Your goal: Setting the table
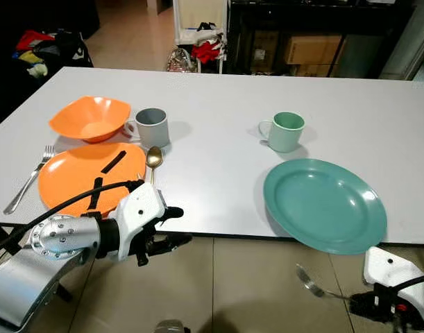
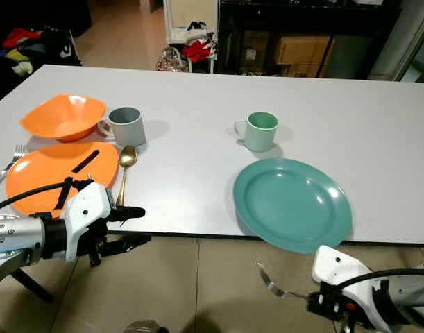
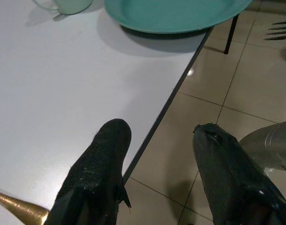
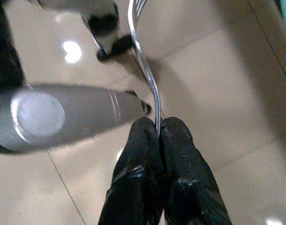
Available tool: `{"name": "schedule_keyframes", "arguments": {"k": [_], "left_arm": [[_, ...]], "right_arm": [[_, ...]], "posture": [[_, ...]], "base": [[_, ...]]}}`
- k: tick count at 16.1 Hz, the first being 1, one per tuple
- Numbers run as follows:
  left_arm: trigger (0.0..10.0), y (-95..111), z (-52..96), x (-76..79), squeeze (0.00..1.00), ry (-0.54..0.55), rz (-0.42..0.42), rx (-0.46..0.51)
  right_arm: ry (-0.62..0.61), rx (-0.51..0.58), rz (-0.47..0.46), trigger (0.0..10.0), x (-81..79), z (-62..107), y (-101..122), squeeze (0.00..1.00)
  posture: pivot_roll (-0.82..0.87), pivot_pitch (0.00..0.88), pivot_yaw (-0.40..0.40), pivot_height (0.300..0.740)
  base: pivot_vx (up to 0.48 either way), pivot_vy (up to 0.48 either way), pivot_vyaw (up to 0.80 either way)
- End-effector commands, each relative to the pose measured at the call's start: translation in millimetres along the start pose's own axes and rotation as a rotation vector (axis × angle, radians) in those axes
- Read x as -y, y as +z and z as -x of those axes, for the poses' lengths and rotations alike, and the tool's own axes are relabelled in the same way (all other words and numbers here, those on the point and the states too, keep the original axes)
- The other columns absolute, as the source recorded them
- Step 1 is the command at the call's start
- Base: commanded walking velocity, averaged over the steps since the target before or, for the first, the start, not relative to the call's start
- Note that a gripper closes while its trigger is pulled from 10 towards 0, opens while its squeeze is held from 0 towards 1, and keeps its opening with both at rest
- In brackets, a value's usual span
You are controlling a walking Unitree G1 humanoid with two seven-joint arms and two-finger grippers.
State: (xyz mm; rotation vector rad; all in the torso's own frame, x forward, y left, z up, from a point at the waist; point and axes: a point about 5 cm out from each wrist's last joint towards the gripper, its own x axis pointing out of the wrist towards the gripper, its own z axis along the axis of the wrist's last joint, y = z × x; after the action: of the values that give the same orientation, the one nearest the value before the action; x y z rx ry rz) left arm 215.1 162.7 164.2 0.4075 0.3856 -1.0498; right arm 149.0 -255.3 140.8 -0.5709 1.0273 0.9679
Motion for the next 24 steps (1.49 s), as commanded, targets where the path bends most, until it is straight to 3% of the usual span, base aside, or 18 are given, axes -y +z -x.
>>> {"name": "schedule_keyframes", "arguments": {"k": [1, 9, 16, 17, 19, 21, 22, 24], "left_arm": [[10.0, 1, 0.0, 1.8, 0.00, -0.011, -0.013, -0.008], [10.0, 1, -0.6, 0.4, 0.00, 0.005, -0.031, -0.011], [10.0, 0, -1.9, 0.8, 0.00, 0.013, -0.049, -0.012], [10.0, 1, -1.7, 0.1, 0.00, 0.016, -0.053, -0.012], [10.0, 0, -1.2, -0.7, 0.00, 0.018, -0.055, -0.014], [10.0, 1, -1.3, -2.5, 0.00, 0.021, -0.059, -0.014], [10.0, 2, -2.6, -2.1, 0.00, 0.022, -0.059, -0.009], [10.0, 2, -5.0, -0.7, 0.00, 0.020, -0.051, -0.003]], "right_arm": [[-0.027, -0.016, 0.023, 10.0, 4.1, 1.8, 0, 0.00], [-0.274, -0.004, 0.097, 10.0, 40.2, -3.9, 8, 0.00], [-0.299, 0.040, 0.110, 10.0, 43.6, -13.4, 15, 0.00], [-0.272, 0.140, 0.118, 10.0, 39.7, -14.2, 28, 0.00], [-0.235, 0.228, 0.118, 10.0, 34.8, -13.6, 39, 0.00], [-0.158, 0.418, 0.101, 10.0, 25.5, -12.7, 66, 0.00], [-0.200, 0.539, 0.064, 10.0, 30.7, -9.8, 83, 0.00], [-0.334, 0.631, 0.011, 10.0, 47.4, -7.7, 100, 0.00]], "posture": [[0.13, 0.000, 0.012, 0.740], [0.14, 0.000, 0.004, 0.740], [0.15, 0.000, 0.004, 0.740], [0.15, 0.000, 0.007, 0.740], [0.15, 0.000, 0.008, 0.740], [0.15, 0.000, 0.011, 0.740], [0.15, 0.000, 0.015, 0.740], [0.14, 0.000, 0.017, 0.740]], "base": [[0.000, 0.000, 0.00], [0.000, 0.000, 0.00], [0.000, 0.000, 0.00], [0.000, 0.000, 0.00], [0.000, 0.000, 0.00], [0.000, 0.000, 0.00], [0.000, 0.000, 0.00], [0.000, 0.000, 0.00]]}}
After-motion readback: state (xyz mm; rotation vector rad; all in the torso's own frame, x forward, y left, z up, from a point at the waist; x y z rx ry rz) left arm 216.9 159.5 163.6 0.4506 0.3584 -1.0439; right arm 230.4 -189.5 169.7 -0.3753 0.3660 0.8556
